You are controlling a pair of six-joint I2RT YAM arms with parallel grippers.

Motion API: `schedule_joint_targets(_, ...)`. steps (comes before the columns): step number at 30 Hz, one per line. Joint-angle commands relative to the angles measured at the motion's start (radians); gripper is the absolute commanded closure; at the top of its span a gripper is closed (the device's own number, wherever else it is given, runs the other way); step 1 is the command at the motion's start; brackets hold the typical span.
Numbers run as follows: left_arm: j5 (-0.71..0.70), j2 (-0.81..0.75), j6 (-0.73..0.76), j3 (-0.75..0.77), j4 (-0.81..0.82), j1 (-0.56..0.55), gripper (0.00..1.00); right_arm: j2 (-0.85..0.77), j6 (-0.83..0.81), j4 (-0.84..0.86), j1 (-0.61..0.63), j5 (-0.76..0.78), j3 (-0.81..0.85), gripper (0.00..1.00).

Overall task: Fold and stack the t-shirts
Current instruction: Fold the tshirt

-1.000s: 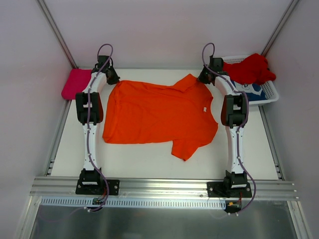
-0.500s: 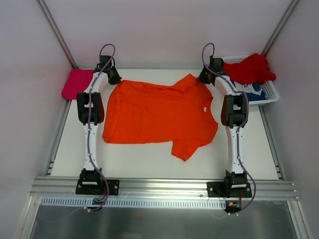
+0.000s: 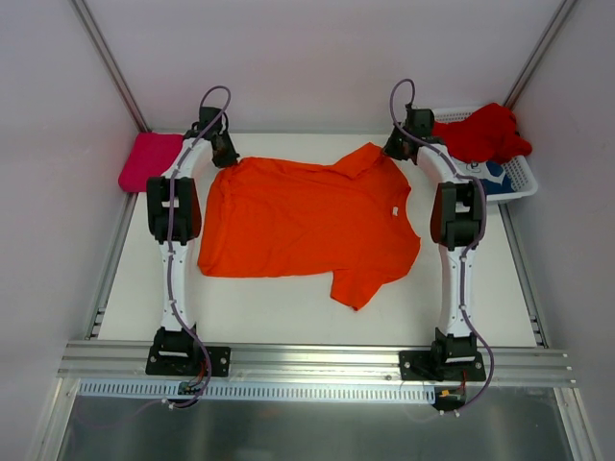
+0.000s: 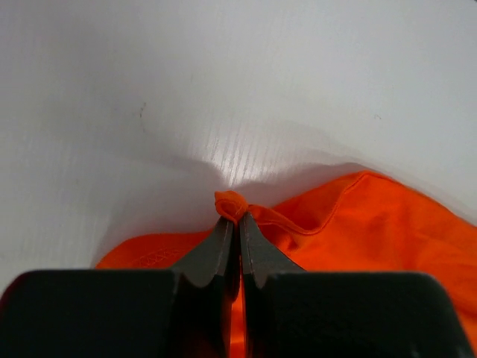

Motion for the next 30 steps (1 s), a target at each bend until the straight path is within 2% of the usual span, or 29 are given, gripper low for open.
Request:
schedule_joint_targets(1,-0.032,-0.139,0.024,-0.035,-0.004,-0.002,1.00,-0.136,-0.032,0.029,0.013,0.008,-0.017,1.00)
schedule_joint_targets(17,-0.120,-0.297,0.072,-0.155,0.004,-0.002,1.00,-0.300,-0.066,0.067,0.025,0.039,-0.185,1.00)
schedule_joint_targets(30,-0.172,-0.469,0.064,-0.386,0.045,0.023,1.00,-0.469,-0.098,0.116,0.030,0.076,-0.376,1.00)
